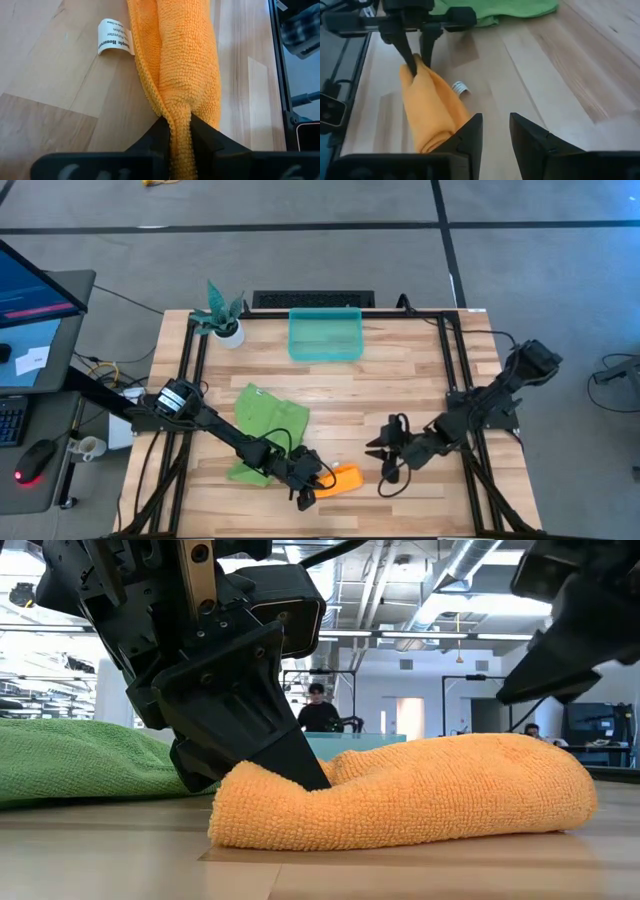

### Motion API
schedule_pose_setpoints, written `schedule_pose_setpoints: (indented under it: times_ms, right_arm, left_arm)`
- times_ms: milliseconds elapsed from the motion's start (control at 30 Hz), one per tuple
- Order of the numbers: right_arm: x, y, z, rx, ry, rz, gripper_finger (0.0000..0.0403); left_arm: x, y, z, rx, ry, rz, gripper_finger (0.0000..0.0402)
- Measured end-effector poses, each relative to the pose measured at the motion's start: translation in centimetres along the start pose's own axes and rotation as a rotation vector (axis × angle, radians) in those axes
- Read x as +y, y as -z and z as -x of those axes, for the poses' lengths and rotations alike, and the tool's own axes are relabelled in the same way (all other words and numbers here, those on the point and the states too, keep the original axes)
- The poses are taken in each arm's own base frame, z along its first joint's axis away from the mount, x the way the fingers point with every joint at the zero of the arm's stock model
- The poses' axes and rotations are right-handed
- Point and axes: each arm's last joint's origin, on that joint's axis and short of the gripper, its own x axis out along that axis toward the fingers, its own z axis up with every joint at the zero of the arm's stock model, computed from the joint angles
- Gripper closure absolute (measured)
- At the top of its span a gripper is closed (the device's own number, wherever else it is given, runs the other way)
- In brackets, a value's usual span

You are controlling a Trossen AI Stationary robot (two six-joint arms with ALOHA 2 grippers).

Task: Roll microfiber towels into tight, uniform cylinder then place into a basket
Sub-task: Roll the orange microfiber cloth, then put the rolled orange microfiber cloth into the blue bin

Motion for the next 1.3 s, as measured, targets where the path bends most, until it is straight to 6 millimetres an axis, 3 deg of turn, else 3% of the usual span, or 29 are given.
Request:
schedule_pose_setpoints:
  times_ms: [133,467,800,1133,1300]
  right_arm:
    - [0.2,0.1,-1.5,0.002,-0.027,0.046,0.0260]
    - [2.0,-1.9,-5.0,0.066,-0.111,0.043,0.0179]
    - [3.8,-2.4,-9.2,0.185,-0.241,0.174,0.0168]
    - [3.9,-3.8,-9.7,0.317,-0.217,0.181,0.0168]
    - [3.2,-5.2,-8.4,0.322,-0.194,0.172,0.0168]
  left_arm:
    - [0.0,0.0,0.0,0.001,0.001,-0.002,0.0371]
    - [0.0,0.0,0.0,0.001,0.001,-0.007,0.0371]
    - [0.0,0.0,0.0,0.003,0.002,-0.009,0.0369]
    - [0.0,0.0,0.0,0.010,0.008,-0.010,0.0368]
    - [0.0,0.0,0.0,0.010,0.008,-0.010,0.0368]
